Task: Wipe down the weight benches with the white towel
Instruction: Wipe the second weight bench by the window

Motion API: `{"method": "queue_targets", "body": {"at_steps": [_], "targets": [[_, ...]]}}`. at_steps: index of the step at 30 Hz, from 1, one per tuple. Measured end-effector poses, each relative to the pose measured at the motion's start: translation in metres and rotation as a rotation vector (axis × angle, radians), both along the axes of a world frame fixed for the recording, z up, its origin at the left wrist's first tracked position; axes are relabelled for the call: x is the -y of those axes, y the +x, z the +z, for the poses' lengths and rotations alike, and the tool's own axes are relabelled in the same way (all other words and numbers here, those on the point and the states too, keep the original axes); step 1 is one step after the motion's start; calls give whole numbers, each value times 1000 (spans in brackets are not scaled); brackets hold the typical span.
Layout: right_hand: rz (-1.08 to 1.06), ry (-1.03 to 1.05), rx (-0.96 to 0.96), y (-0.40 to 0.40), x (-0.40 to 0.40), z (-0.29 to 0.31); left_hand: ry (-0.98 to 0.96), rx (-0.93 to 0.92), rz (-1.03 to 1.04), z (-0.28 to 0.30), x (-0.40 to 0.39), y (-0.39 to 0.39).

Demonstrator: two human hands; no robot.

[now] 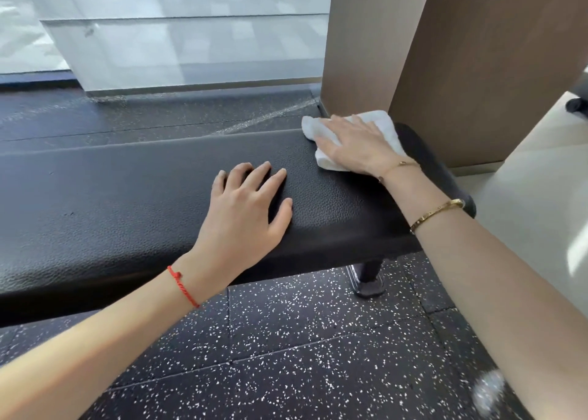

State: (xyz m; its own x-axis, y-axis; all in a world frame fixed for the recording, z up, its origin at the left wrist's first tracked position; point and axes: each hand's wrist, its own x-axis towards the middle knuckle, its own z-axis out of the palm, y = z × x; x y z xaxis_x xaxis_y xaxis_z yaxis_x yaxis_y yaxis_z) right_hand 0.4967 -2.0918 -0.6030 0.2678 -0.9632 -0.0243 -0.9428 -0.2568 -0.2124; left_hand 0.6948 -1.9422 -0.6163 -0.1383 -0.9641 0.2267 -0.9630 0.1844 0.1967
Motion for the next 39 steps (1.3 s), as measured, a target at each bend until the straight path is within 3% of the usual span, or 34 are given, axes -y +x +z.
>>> {"method": "queue_targets", "body": {"at_steps": [12, 20, 27, 34, 39], "targets": [[179, -23, 39, 9, -47, -3, -24, -1, 24, 2, -4, 12], [177, -3, 42, 40, -61, -2, -68, -19, 97, 12, -25, 94], [291, 9, 46, 163, -64, -4, -86, -33, 208, 17, -58, 202], [531, -31, -67, 325, -99, 2, -103, -17, 339, 17, -103, 308], [659, -127, 5, 331, -157, -13, -70, -19, 331, 13, -113, 359]]}}
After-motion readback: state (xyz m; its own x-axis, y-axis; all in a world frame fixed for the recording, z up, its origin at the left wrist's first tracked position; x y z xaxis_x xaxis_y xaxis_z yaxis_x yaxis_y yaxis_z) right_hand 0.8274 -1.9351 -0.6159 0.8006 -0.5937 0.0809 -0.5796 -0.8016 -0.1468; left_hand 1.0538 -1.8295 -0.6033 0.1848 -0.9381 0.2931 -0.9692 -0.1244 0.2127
